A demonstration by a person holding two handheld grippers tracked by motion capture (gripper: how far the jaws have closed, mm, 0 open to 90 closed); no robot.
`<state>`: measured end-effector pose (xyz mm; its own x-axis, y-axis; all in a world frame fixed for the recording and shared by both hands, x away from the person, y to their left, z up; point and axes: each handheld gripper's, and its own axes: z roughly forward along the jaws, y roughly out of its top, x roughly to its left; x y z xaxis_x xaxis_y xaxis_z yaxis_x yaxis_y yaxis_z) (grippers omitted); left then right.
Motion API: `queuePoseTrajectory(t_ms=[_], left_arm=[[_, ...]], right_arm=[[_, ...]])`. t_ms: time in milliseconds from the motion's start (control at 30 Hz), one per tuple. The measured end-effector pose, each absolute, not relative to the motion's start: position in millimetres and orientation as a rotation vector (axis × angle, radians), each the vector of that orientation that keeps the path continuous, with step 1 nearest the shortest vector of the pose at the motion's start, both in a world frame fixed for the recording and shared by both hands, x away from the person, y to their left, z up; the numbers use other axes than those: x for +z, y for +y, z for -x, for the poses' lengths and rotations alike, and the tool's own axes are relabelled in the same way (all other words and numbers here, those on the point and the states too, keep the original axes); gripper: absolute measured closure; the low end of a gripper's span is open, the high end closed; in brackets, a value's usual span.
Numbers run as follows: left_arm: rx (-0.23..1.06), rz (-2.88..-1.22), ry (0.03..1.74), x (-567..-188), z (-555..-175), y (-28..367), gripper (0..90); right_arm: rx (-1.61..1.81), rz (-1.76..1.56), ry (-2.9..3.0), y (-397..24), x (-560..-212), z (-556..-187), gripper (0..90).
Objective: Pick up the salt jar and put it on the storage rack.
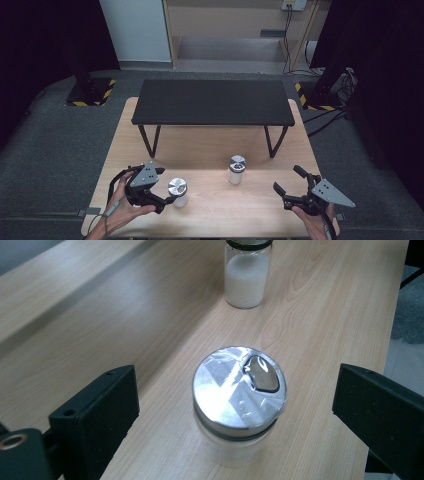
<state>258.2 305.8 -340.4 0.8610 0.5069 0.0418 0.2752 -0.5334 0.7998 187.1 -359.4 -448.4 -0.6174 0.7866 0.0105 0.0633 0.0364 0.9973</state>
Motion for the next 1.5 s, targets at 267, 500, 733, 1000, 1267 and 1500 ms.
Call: queuePoseTrajectory(t_ms=[267, 500, 733, 1000, 1267, 1500], left_arm=[[0.310, -2.205, 0.557, -348.7, -269.6, 289.0, 5.6], [0.302, -2.238, 0.559, -354.4, -278.0, 280.1, 11.1], [0.308, -2.245, 0.545, -360.8, -279.2, 280.9, 29.4], [0.310, -2.234, 0.542, -361.9, -278.0, 282.4, 33.9], [0.301, -2.256, 0.540, -357.2, -279.4, 279.8, 34.0], [0.283, -2.281, 0.507, -350.0, -281.1, 277.4, 34.1]], right_arm=[[1.635, -0.861, 1.749, -359.6, -448.3, -187.0, 6.4], [1.637, -0.861, 1.748, -359.8, -448.4, -187.0, 6.5], [1.636, -0.859, 1.752, -359.7, -448.1, -187.1, 6.6], [1.634, -0.856, 1.757, -359.0, -448.1, -187.8, 6.6], [1.634, -0.857, 1.757, -359.4, -448.3, -188.1, 6.6], [1.637, -0.856, 1.755, -359.8, -448.4, -188.1, 6.7]])
